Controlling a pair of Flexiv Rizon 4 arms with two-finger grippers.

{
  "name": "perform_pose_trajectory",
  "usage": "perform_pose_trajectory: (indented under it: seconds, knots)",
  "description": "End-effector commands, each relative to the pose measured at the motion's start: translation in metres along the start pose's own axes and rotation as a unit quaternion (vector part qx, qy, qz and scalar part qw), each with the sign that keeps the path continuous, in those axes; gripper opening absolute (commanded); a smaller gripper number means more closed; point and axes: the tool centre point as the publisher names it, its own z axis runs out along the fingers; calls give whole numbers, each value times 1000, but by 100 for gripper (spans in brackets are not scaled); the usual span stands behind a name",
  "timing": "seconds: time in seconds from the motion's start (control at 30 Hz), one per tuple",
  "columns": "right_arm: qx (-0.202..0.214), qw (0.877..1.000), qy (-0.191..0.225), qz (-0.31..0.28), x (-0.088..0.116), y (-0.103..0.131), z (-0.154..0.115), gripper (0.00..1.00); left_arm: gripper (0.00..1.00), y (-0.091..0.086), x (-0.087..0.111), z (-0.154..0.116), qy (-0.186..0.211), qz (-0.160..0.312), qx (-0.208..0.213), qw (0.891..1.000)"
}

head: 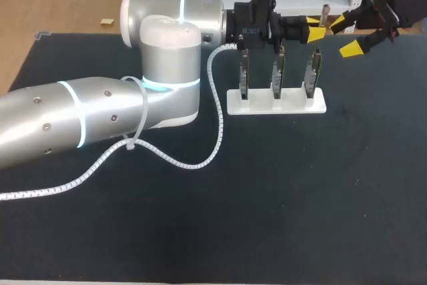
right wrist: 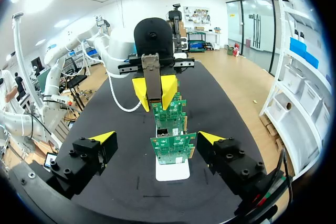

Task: Pick up the optical module with the left hand, and insert it into the network port with the right hand.

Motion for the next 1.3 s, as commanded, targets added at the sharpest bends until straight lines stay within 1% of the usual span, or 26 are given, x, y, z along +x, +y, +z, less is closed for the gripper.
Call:
perform_pose_trajectory:
  seconds: [0.03, 0.3, 0.77, 1.3]
  knots:
    - [3, 1000, 0, -1, 0, 2, 0, 100, 0, -3, 2, -2, -2, -2, -4, 1000]
    - [3, 1000, 0, -1, 0, 2, 0, 100, 0, -4, 6, -3, -4, -13, -9, 1000]
    - [3, 1000, 0, -1, 0, 2, 0, 100, 0, -6, 13, 3, 2, -23, -5, 1000]
    - [3, 1000, 0, -1, 0, 2, 0, 100, 0, -4, 14, 3, 11, -26, -17, 999]
